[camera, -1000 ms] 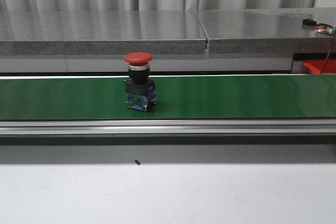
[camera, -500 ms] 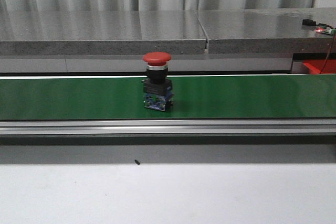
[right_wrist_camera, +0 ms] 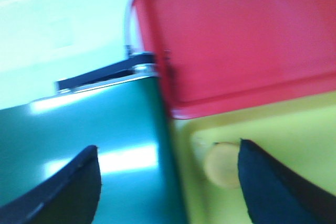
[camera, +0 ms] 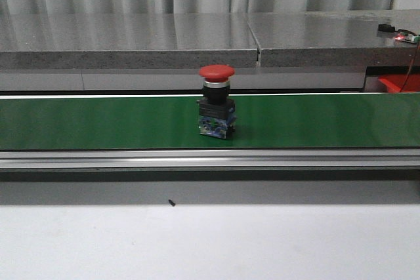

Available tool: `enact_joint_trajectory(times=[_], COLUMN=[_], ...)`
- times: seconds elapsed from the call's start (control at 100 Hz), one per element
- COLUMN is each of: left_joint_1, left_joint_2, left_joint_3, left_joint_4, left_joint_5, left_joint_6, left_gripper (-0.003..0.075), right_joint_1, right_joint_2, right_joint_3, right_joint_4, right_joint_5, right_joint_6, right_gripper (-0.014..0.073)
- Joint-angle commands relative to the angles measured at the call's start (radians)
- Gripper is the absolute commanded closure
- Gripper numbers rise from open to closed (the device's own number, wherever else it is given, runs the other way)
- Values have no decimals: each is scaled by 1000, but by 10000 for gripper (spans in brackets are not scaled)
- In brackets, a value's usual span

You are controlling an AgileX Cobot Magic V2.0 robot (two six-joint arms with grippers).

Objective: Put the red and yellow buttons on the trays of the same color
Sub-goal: 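Lower the yellow button into the yellow tray and open the right gripper, then lower the right gripper over the red button on the belt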

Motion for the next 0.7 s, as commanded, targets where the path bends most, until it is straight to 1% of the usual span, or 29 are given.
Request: enact_joint_trajectory(times=[0.0,0.25,0.45,0.58,0.69], left_joint_1=[-9,-9,-9,-9,-9], left_joint_2=[8,8,8,8,8], left_joint_3=[-25,-25,-25,-25,-25], left_joint_4=[-21,-21,-21,-21,-21], left_joint_5=[-68,-68,-68,-68,-68], left_joint_6=[-10,-10,-10,-10,-10], left_gripper=[739,739,739,739,739], right_joint_1=[66,286,408,505,563], right_joint_2=[-74,-120,-120,-102,-87], right_joint_3=[-22,-22,-23,-24,-25], right_joint_4=[5,-40,-40,-40,-35], right_joint_5=[-4,56,70,80,83], right_joint_6=[-25,-39,-76,-76,-73], right_gripper=[43,43,43,43,43])
